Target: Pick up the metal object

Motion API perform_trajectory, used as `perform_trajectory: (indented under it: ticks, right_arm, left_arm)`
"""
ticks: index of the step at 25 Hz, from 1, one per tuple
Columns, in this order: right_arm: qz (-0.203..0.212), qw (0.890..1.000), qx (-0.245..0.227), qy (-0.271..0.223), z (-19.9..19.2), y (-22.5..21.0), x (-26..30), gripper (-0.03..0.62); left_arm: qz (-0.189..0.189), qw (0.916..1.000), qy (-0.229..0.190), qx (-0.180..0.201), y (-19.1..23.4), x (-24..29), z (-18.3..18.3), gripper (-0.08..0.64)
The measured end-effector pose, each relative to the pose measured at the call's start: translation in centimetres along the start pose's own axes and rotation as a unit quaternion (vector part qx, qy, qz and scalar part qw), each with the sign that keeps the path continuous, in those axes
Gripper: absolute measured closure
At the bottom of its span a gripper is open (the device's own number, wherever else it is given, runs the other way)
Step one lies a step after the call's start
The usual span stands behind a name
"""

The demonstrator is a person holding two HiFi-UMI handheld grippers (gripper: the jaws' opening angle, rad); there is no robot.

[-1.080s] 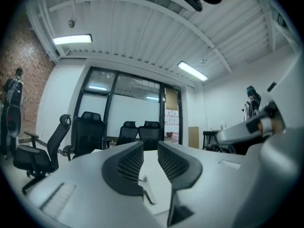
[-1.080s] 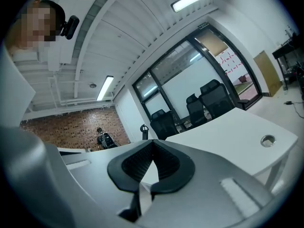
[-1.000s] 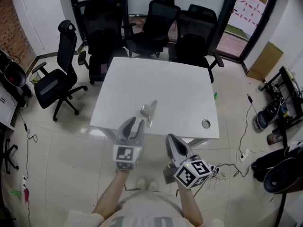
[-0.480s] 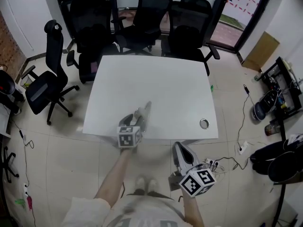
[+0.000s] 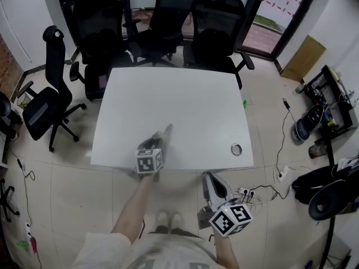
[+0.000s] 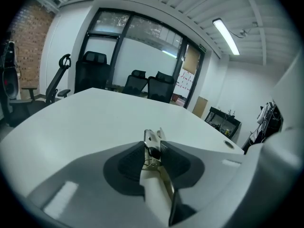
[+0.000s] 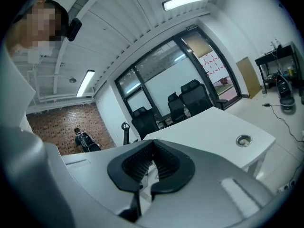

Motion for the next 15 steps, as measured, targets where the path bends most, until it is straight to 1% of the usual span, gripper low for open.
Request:
perform_trajectory:
  ticks: [3, 5, 7, 10, 12, 15]
  right_arm:
    - [0.005, 1.000, -0.002, 0.005, -0.1, 0.1, 0.2, 0.580]
    - [0.009, 1.000, -0.003, 0.007, -0.2, 0.1, 0.2, 0.580]
    - [0.016, 1.000, -0.005, 0.010, -0.1, 0.3, 0.3, 0.580]
    - [0.025, 1.000, -0.008, 0.009, 0.0, 0.7, 0.5, 0.580]
    - [0.029, 0.999, -0.012, 0.007, 0.1, 0.9, 0.7, 0.580]
    - [0.032, 0.999, -0.016, -0.002, 0.3, 1.0, 1.1, 0.580]
  left_arm:
    - [-0.007, 0.9994, -0.030, -0.013, -0.3, -0.3, 0.2, 0.493]
    - [-0.012, 0.9988, -0.047, -0.003, -1.1, -0.6, 0.5, 0.522]
    - [-0.009, 0.9982, -0.058, 0.012, -1.8, -0.9, 0.8, 0.550]
    - [0.006, 0.9961, -0.086, 0.020, -2.1, -2.2, 1.2, 0.552]
    - [0.019, 0.9930, -0.113, 0.029, -2.4, -3.8, 1.4, 0.552]
    - [0.037, 0.9841, -0.166, 0.050, -3.3, -7.3, 2.3, 0.552]
Point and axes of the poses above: the fingertips, and each gripper's own axes: x forward along the fingers, y to its left, z out of its top, the point moved 8 cm from there along -x, backward along the fingers, and after that the axes turned 7 degrees about y, right-handed, at the moved point
